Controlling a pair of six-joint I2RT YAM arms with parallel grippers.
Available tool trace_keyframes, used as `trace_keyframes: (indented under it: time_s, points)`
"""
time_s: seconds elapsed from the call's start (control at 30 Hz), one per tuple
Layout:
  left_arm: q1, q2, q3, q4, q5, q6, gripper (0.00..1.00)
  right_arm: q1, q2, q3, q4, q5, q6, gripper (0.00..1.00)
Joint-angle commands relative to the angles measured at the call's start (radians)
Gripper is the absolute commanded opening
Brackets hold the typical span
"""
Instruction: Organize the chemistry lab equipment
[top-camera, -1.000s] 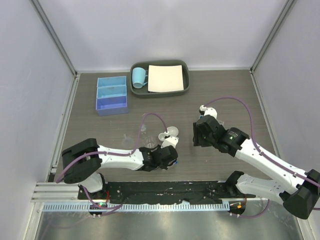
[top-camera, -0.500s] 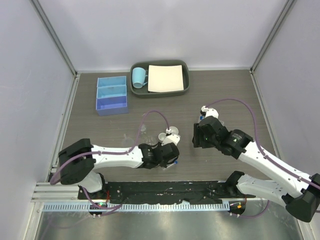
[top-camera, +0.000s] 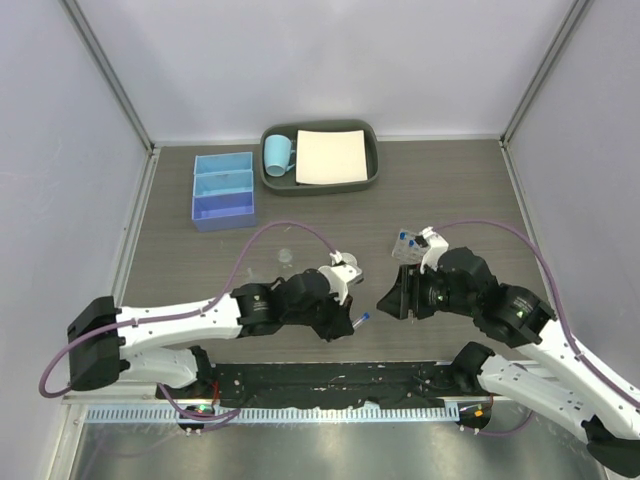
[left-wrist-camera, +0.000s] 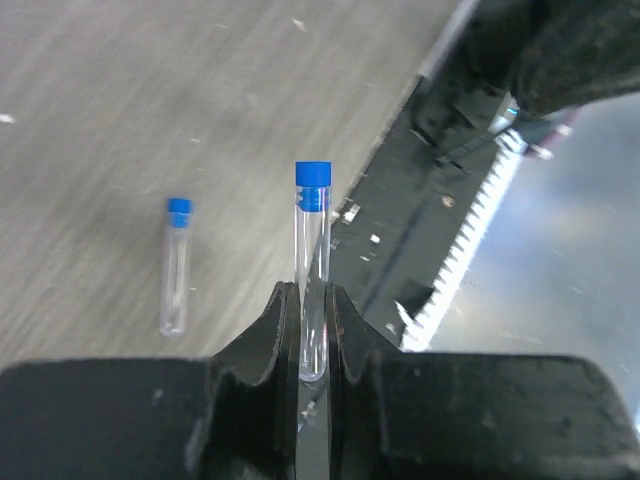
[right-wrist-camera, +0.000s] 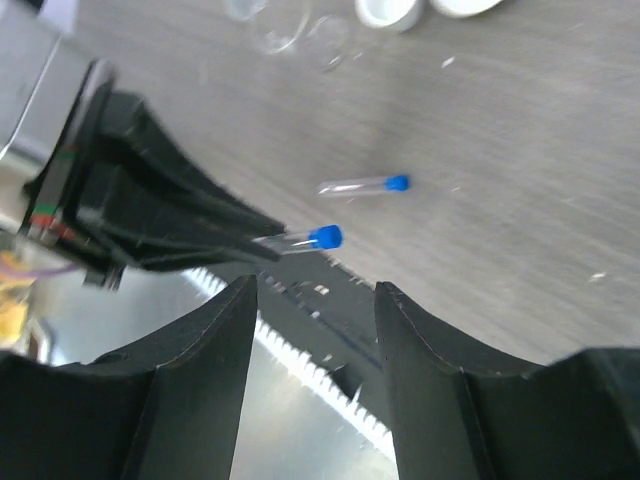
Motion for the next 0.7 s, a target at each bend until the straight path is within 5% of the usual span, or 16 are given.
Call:
trace_keyframes:
  time_s: [0.0,0.23,0.67]
  points:
    - [0.071,-0.078,-0.117,0.295,0.367,-0.034,0.0,0.007,-0.06,-0.06,0.073,-0.274,0.071,0.56]
    - [0.182,-0.169,-0.28,0.637,0.668,-0.164,0.01,0.008,-0.107,-0.162,0.16,-0.405,0.149,0.56]
    - [0.215,-0.155,-0.363,0.872,0.768,-0.256,0.0,0.06,-0.084,-0.18,0.355,-0.436,0.253,0.56]
